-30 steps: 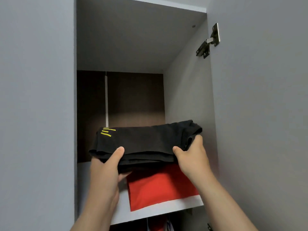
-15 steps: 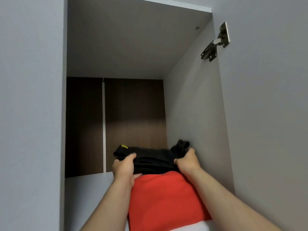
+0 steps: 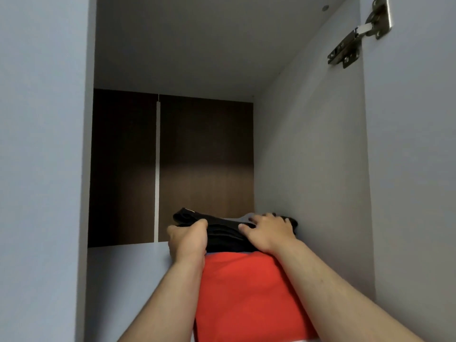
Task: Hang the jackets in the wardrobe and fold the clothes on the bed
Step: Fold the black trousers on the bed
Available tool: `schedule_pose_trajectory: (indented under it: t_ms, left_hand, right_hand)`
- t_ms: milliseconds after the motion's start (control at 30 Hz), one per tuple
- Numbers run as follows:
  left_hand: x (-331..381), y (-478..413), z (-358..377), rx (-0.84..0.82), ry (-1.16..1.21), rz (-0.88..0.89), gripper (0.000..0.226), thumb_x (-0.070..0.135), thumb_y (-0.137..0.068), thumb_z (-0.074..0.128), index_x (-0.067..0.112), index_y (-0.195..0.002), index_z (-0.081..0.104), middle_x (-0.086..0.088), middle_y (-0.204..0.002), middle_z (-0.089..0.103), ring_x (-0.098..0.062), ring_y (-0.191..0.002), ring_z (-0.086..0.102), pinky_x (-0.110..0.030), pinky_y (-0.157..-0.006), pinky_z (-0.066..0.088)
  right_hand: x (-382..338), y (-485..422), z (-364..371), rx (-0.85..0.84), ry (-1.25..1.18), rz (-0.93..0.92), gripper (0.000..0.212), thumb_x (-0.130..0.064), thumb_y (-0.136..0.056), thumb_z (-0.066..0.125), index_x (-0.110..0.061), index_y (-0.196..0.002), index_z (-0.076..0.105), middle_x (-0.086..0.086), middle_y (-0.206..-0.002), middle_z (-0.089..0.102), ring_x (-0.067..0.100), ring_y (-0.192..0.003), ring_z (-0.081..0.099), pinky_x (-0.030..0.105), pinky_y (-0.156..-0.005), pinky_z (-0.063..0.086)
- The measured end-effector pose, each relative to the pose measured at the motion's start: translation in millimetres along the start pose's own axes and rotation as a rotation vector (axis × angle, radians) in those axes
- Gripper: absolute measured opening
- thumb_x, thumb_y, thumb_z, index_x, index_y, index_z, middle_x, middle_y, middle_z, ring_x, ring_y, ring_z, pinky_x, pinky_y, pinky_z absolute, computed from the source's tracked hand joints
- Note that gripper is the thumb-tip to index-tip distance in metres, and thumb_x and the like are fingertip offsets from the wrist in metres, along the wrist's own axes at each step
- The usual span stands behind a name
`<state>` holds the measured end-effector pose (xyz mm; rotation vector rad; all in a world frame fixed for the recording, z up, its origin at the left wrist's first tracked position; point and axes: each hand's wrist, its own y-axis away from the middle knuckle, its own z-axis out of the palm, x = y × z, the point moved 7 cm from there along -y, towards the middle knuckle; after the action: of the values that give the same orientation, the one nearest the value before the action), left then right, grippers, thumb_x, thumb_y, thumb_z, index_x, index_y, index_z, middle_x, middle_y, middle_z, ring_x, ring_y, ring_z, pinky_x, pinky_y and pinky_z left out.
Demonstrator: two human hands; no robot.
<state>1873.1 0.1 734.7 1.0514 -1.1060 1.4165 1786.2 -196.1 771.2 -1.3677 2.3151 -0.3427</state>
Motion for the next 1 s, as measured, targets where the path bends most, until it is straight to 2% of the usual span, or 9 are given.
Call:
schedule_pose_trajectory:
  t_ms: [33,100,133,167,233,333,433,733,1000]
  left_hand:
    - [13.6,4.0,-8.5,0.111,-0.251,0.176,0.060,0.020,-0.072,0.068,0.010,-0.127,0.045,-0.015,-0.126,0.055,-0.035,-0.112,0.055,-0.039,-0.076,0.048]
    - [57.1,35.5,-2.5,0.288,-0.567,0.791,0.072,0.026,-0.071,0.067,0.015,-0.137,0.041,-0.012,-0.143,0.044,-0.033,-0.131,0.040,-0.048,-0.102,0.040]
    - [73.5,53.2,10.2,0.248,-0.591,1.019,0.071,0.030,-0.074,0.063,0.018,-0.141,0.039,-0.008,-0.148,0.040,-0.029,-0.137,0.034,-0.048,-0.109,0.034]
    - [84.5,60.9,24.7,0.134,-0.617,1.110,0.070,0.034,-0.078,0.057,0.021,-0.144,0.038,-0.005,-0.154,0.036,-0.025,-0.143,0.028,-0.046,-0.114,0.028]
    - [85.5,50.3,54.7,-0.145,-0.835,1.016,0.066,0.041,-0.086,0.046,0.023,-0.149,0.035,-0.002,-0.160,0.028,-0.022,-0.148,0.019,-0.044,-0.119,0.015]
    - [35.3,18.3,57.9,-0.365,-1.280,0.589,0.062,0.054,-0.095,0.031,0.024,-0.149,0.037,-0.007,-0.160,0.027,-0.028,-0.148,0.016,-0.053,-0.120,0.011]
    - [-0.5,6.2,41.9,-0.409,-1.274,0.323,0.069,0.064,-0.095,0.020,0.027,-0.152,0.028,-0.014,-0.161,0.017,-0.031,-0.150,0.007,-0.061,-0.114,0.020]
    - [-3.5,-2.4,44.4,-0.370,-1.322,0.311,0.075,0.070,-0.088,0.020,0.026,-0.146,0.036,-0.013,-0.145,0.046,-0.034,-0.132,0.045,-0.050,-0.103,0.042]
    - [-3.7,-0.8,38.4,-0.298,-1.254,0.330,0.078,0.075,-0.084,0.020,0.029,-0.144,0.037,-0.010,-0.147,0.042,-0.033,-0.135,0.039,-0.051,-0.104,0.039]
  right_hand:
    - [5.7,1.6,15.8,-0.113,-0.038,0.043,0.074,-0.076,-0.087,0.028,-0.035,-0.148,0.042,0.005,-0.155,0.039,0.031,-0.142,0.033,0.053,-0.117,0.016]
    - [11.8,3.7,32.5,-0.181,-0.073,0.074,0.086,-0.085,-0.078,0.021,-0.041,-0.149,0.038,0.003,-0.159,0.033,0.030,-0.145,0.028,0.056,-0.116,0.012]
    - [11.5,3.3,33.4,-0.172,-0.064,0.068,0.090,-0.089,-0.073,0.020,-0.043,-0.148,0.036,0.003,-0.160,0.031,0.030,-0.146,0.027,0.056,-0.115,0.013]
    - [10.0,2.8,31.9,-0.163,-0.060,0.060,0.093,-0.091,-0.068,0.019,-0.046,-0.148,0.036,0.002,-0.160,0.031,0.031,-0.146,0.027,0.055,-0.115,0.015]
    - [9.5,4.0,29.1,-0.159,-0.064,0.055,0.096,-0.093,-0.064,0.019,-0.048,-0.147,0.036,0.002,-0.159,0.033,0.032,-0.144,0.030,0.053,-0.114,0.020]
    - [11.1,7.5,29.1,-0.138,-0.052,0.029,0.093,-0.090,-0.070,0.021,-0.043,-0.148,0.036,0.003,-0.157,0.035,0.032,-0.142,0.033,0.049,-0.114,0.026]
    - [18.4,1.8,30.1,-0.109,-0.127,0.103,0.090,-0.081,-0.084,0.017,-0.026,-0.154,0.030,0.009,-0.159,0.031,0.031,-0.145,0.029,0.048,-0.115,0.025]
    - [20.8,-5.1,40.2,-0.240,-0.122,0.170,0.094,-0.081,-0.082,0.018,-0.019,-0.150,0.036,0.008,-0.151,0.044,0.031,-0.138,0.041,0.048,-0.108,0.036]
    - [21.5,-1.8,38.7,-0.186,-0.128,0.174,0.092,-0.081,-0.083,0.019,-0.022,-0.152,0.034,0.008,-0.154,0.038,0.031,-0.141,0.034,0.049,-0.109,0.030]
